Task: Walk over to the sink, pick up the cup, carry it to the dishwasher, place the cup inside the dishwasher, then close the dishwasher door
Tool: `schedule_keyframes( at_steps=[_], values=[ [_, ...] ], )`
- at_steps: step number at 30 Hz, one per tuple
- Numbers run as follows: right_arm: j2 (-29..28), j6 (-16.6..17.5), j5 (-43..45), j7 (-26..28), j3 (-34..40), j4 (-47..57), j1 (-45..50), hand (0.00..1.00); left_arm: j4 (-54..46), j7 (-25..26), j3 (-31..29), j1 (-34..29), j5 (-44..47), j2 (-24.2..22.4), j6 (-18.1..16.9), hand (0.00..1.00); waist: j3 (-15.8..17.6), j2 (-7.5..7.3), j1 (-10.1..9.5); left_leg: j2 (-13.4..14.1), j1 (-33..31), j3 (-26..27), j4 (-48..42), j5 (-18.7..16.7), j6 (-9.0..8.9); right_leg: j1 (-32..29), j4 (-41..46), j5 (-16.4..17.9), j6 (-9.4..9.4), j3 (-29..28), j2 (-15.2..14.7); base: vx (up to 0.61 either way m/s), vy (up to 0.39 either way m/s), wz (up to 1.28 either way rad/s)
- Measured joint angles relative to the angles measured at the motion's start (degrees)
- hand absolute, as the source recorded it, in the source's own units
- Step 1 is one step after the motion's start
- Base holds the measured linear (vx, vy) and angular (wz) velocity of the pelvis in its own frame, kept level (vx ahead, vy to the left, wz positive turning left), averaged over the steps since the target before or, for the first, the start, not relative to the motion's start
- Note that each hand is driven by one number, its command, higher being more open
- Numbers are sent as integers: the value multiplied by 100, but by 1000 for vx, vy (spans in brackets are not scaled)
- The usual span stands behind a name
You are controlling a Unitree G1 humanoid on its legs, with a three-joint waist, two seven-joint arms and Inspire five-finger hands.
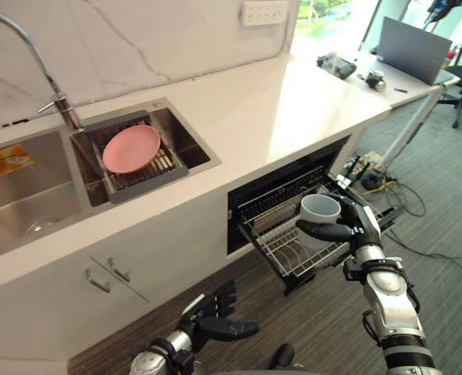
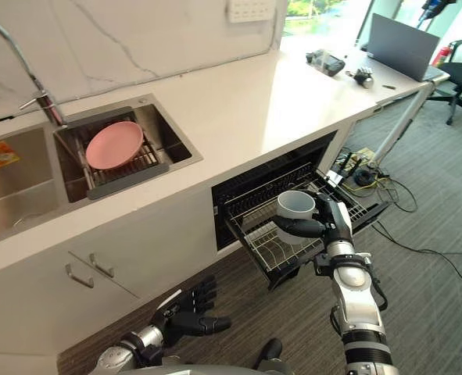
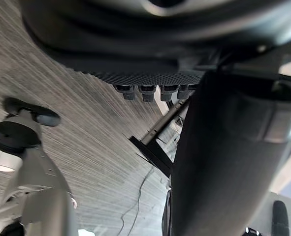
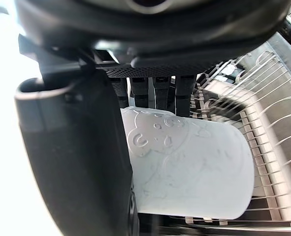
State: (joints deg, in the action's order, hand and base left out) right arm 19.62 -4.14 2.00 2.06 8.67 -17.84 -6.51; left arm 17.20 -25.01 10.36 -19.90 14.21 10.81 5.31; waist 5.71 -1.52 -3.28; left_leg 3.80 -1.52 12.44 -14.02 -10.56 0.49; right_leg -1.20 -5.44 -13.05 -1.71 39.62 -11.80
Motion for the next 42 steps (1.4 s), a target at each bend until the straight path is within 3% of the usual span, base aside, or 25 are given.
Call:
schedule_keyframes(
  at_steps=[3,6,11,17,18,19,22,24,28,39,40,42],
  values=[
    [288,-135,2,-16,-29,-770,-469,0,623,7,-423,41,86,-11,-178,100,36,-31,-88,-97,-266,-177,0,103,22,-158,-1,-35,-21,162,-92,-49,58,31],
    [508,-185,13,-112,-73,-1472,-983,0,970,15,-748,287,156,16,-458,100,274,-70,-237,-159,-524,-242,-65,183,64,-340,3,-109,0,216,-157,-70,56,17],
    [1162,-193,77,-242,-453,-2403,-1976,0,1563,249,-1142,715,156,246,-807,100,927,-111,-349,-170,-1221,-514,-512,182,76,-665,35,-256,-35,181,-175,-74,61,27],
    [1523,-191,126,-217,-705,-2988,-2970,0,1963,374,-1456,946,220,296,-870,100,1484,-64,-564,-44,-1671,-593,-787,198,210,-938,34,-790,-376,-426,-114,-65,132,4],
    [1536,-190,124,-214,-738,-3102,-3099,0,1986,374,-1488,1001,271,324,-870,100,1574,-40,-661,39,-1709,-585,-717,252,250,-973,109,-690,-371,-457,-72,-68,150,-5],
    [1558,-190,123,-185,-849,-3196,-3210,0,1987,382,-1560,1036,301,336,-880,100,1624,-38,-763,92,-1699,-587,-518,400,224,-970,339,-364,-304,-371,-67,-14,103,-5],
    [1597,-186,123,-90,-952,-3574,-3801,0,1927,392,-1556,1078,452,391,-884,100,1784,44,-867,119,-1785,-622,-352,600,164,-772,372,1,-306,-277,16,77,36,-1],
    [1742,-186,117,-66,-1047,-3585,-3990,0,1903,398,-1555,1162,517,371,-883,100,1863,115,-853,100,-1947,-729,-389,641,84,-785,235,12,-295,-155,82,13,-57,18],
    [1967,-244,67,9,-1190,-3768,-4080,0,1867,402,-1551,1223,604,362,-764,100,1988,98,-853,96,-2104,-824,-438,662,30,-812,147,12,-293,-149,128,-55,-10,11],
    [2094,-472,57,54,-1250,-4070,-4545,0,1718,399,-1660,1240,951,435,-462,100,2157,182,-901,1,-2485,-825,-522,697,106,-1153,145,-93,-207,-183,39,-47,85,2],
    [2096,-474,61,131,-1250,-4168,-4605,100,1638,399,-1655,1242,951,435,-452,100,2168,199,-916,-20,-2488,-825,-522,698,111,-1154,144,-93,-207,-182,21,22,101,3],
    [2130,-476,77,216,-1248,-4246,-4642,100,1558,400,-1655,1242,953,435,-455,100,2177,217,-930,-44,-2488,-826,-520,694,119,-1154,142,-93,-207,-179,-1,15,82,3]
  ],
)
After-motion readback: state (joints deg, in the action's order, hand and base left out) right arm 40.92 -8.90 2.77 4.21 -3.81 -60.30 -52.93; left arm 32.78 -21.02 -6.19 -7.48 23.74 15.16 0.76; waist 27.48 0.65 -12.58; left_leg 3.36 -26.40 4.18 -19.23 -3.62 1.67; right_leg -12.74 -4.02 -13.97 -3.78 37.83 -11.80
